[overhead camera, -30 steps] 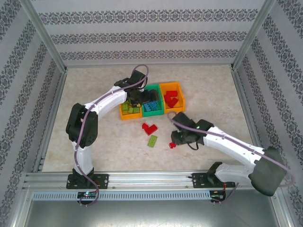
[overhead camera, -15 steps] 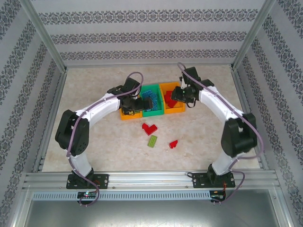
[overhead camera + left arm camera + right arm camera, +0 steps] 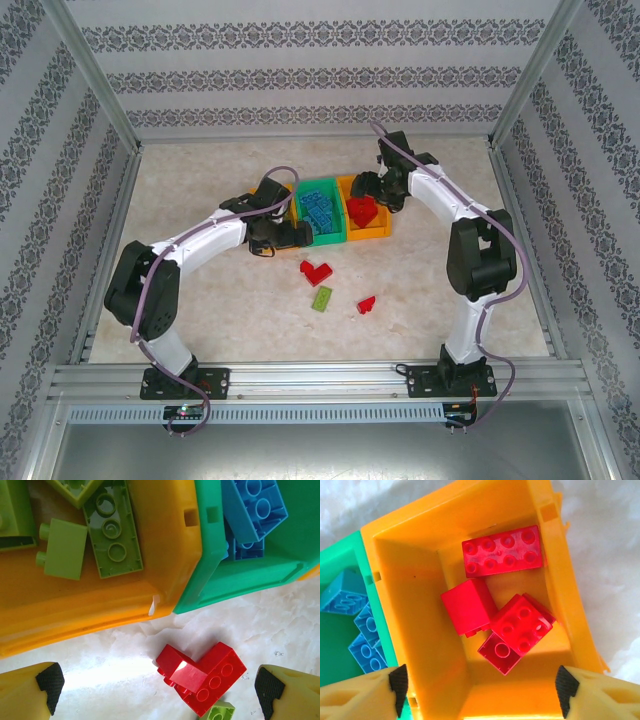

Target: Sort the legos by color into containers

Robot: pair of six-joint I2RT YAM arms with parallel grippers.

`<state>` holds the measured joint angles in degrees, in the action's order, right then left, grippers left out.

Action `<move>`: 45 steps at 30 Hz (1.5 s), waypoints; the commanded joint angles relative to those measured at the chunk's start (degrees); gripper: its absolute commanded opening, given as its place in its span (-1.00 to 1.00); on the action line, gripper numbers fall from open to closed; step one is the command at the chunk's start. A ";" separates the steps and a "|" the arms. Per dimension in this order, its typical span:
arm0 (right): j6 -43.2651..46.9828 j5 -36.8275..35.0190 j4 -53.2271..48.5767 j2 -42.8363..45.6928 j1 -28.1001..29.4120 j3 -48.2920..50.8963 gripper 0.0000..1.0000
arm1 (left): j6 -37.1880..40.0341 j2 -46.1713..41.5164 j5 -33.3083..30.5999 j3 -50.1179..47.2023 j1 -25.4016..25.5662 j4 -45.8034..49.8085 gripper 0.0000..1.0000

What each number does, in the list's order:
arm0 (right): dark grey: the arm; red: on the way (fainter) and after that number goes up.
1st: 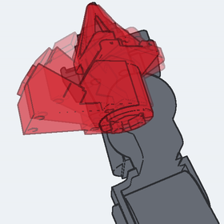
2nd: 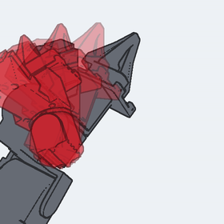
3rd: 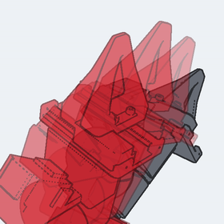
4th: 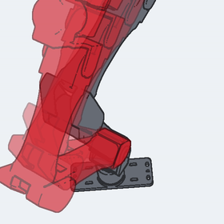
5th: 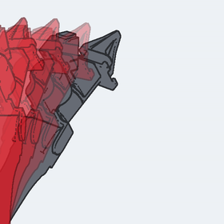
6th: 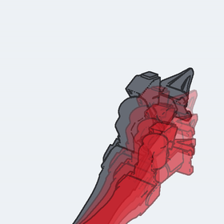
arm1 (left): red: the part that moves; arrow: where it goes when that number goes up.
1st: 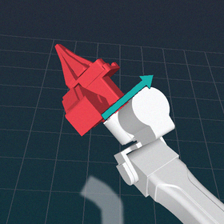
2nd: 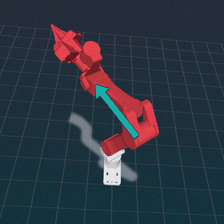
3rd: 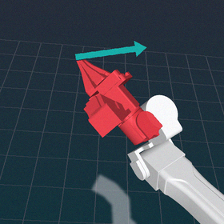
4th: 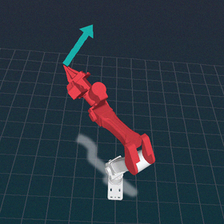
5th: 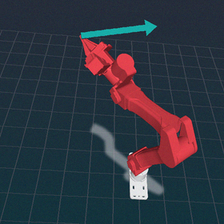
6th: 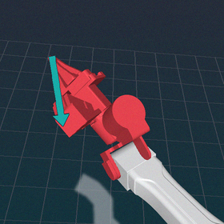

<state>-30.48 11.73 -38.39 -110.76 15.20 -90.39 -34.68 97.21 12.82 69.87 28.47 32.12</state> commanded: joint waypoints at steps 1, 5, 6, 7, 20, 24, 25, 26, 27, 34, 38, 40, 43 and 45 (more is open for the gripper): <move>-4.18 1.10 -0.05 5.66 -0.08 4.02 0.80 | 3.51 -1.77 -1.95 -0.35 1.74 -1.71 0.99; -8.90 1.09 0.32 14.29 0.91 12.92 0.84 | 6.20 -2.66 -6.48 -0.88 2.89 -1.13 0.99; -10.33 0.53 -0.11 16.45 1.28 15.16 0.85 | 6.59 -3.00 -7.01 -1.44 2.91 -1.42 0.99; -12.67 -0.78 -0.72 19.37 1.95 18.03 0.85 | 7.18 -3.50 -7.41 -2.20 2.91 -2.01 0.99; -51.23 -0.88 -2.59 33.87 17.13 41.83 0.82 | 10.24 -8.03 -9.44 -11.89 3.30 -10.39 0.99; -56.10 -2.80 -3.79 33.69 21.02 41.94 0.79 | 10.00 -9.42 -9.72 -14.17 3.55 -11.77 0.99; -57.42 -2.54 -3.44 33.40 21.63 42.45 0.77 | 9.85 -9.71 -9.78 -14.83 3.55 -12.14 0.99; -58.61 -2.10 -2.91 32.97 22.11 43.07 0.76 | 9.60 -9.97 -9.99 -15.25 3.57 -12.46 0.99; -59.41 -1.91 -2.55 32.56 22.46 43.42 0.75 | 9.39 -9.97 -10.09 -15.52 3.57 -12.52 0.99; -60.97 -2.28 -1.36 29.37 23.03 44.03 0.63 | 7.96 -11.20 -10.00 -17.51 3.54 -13.50 0.99; -60.93 -2.37 -0.14 27.49 22.55 44.25 0.55 | 8.12 -11.40 -10.52 -17.67 3.60 -13.07 0.99; -60.47 -2.28 0.93 26.05 22.22 44.18 0.49 | 8.11 -11.32 -10.53 -17.57 3.55 -12.91 0.99; -59.30 -2.03 1.48 23.44 21.98 43.72 0.38 | 8.03 -11.34 -10.53 -17.48 3.57 -12.79 0.99; -59.02 -1.34 1.63 22.29 21.98 44.06 0.25 | 8.03 -11.26 -10.57 -17.40 3.63 -12.58 0.99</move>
<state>-89.69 10.39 -36.80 -86.98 37.60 -46.96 -25.96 87.26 3.49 52.82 31.51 20.45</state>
